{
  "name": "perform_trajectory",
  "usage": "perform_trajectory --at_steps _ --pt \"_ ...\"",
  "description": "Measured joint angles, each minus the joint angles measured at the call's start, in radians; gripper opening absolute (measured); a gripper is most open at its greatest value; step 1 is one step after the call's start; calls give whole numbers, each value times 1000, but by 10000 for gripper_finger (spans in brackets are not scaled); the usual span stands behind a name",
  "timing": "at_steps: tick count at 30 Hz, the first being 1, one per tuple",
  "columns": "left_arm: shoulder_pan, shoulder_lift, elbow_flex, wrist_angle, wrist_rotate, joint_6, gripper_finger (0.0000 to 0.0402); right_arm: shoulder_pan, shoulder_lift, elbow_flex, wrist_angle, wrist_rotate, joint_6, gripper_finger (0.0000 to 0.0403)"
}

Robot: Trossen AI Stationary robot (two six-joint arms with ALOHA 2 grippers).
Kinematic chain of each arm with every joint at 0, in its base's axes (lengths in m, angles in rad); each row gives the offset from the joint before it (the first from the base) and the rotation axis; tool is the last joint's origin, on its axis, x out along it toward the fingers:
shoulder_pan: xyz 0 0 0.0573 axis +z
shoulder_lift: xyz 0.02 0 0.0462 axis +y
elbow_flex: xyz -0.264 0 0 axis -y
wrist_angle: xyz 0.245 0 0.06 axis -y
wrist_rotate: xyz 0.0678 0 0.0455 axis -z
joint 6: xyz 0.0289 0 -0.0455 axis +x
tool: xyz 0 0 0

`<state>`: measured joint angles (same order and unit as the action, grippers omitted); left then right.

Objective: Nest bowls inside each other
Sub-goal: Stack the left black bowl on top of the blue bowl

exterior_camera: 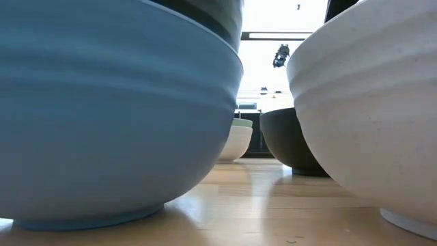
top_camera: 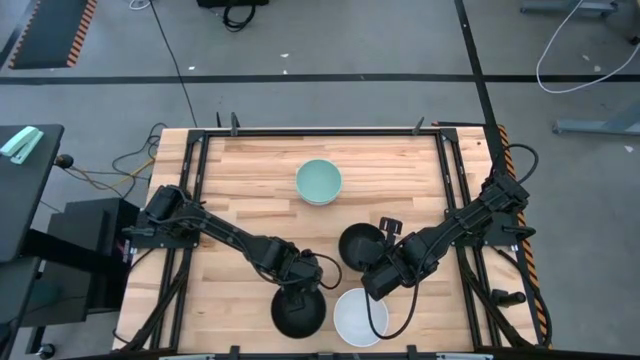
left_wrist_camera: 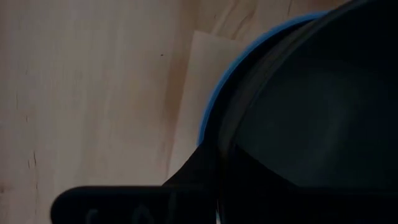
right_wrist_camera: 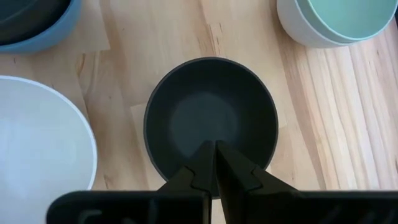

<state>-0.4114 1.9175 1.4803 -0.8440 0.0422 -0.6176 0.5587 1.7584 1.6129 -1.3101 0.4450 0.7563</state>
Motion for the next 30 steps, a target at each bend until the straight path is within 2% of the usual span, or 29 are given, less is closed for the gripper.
perform_trajectory --at_steps 18,30 --pt "1 24 3 -30 44 -29 11 0 0 0 0 0 0 22" --pt "0 32 2 -21 36 -24 11 0 0 0 1 0 0 22"
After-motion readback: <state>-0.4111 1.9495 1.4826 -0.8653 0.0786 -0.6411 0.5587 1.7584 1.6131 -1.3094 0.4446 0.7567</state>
